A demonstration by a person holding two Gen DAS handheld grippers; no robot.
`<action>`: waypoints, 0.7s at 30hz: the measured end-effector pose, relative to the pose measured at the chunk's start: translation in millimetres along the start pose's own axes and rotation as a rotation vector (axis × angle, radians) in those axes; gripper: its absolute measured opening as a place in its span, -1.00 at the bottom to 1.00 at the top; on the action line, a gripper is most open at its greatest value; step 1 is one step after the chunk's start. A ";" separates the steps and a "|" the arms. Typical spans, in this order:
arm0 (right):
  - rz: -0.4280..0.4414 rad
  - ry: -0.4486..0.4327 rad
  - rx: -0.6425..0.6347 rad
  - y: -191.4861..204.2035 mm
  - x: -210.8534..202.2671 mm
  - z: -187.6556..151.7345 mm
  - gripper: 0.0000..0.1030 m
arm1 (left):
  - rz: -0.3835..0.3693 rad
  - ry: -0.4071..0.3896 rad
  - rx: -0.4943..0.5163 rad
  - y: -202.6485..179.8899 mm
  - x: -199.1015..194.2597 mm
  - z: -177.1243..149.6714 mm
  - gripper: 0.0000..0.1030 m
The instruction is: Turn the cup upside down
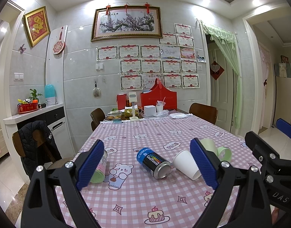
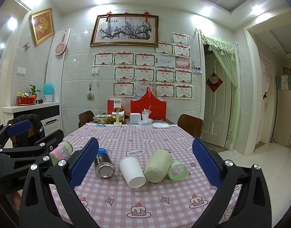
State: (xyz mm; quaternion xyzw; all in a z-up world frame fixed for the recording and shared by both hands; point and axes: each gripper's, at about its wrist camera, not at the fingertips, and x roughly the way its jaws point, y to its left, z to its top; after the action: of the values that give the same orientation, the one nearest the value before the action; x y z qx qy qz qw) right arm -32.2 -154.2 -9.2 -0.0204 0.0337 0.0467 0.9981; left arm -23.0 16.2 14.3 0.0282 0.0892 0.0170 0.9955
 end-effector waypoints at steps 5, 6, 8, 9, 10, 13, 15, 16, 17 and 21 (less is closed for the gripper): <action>-0.001 0.001 0.000 -0.5 0.8 -2.8 0.85 | -0.001 0.001 -0.002 0.0 0.5 -0.6 0.76; -0.002 0.001 0.000 -0.5 0.5 -3.3 0.85 | -0.002 0.001 -0.002 -0.1 0.5 -0.7 0.76; -0.002 0.001 0.000 -0.5 0.8 -2.8 0.85 | -0.003 0.002 -0.002 -0.5 1.1 -2.7 0.76; -0.002 0.001 0.000 -0.6 0.6 -3.1 0.85 | -0.004 0.003 -0.003 -0.5 1.1 -2.9 0.76; -0.002 0.000 0.000 -0.7 0.5 -3.3 0.85 | -0.005 0.004 -0.004 -0.5 1.6 -3.7 0.76; -0.001 0.001 0.001 -0.6 0.9 -2.2 0.85 | -0.011 0.007 -0.009 1.6 3.8 -5.3 0.76; -0.003 0.002 -0.001 -0.5 0.9 -2.2 0.85 | -0.013 0.009 -0.011 2.4 4.8 -6.0 0.76; -0.003 0.001 -0.001 -0.6 0.6 -3.2 0.85 | -0.013 0.009 -0.011 2.5 4.9 -5.9 0.76; -0.002 0.001 0.000 -0.8 1.2 -3.1 0.85 | -0.012 0.009 -0.010 2.4 4.9 -5.8 0.76; -0.006 0.002 0.000 -1.1 1.2 -4.2 0.85 | -0.006 0.007 -0.002 1.8 5.8 -7.6 0.76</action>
State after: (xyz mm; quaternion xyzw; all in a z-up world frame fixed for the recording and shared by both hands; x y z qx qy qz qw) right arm -31.1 -155.4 -13.4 -0.0207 0.0347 0.0438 0.9982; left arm -18.8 18.7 5.8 0.0267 0.0926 0.0142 0.9952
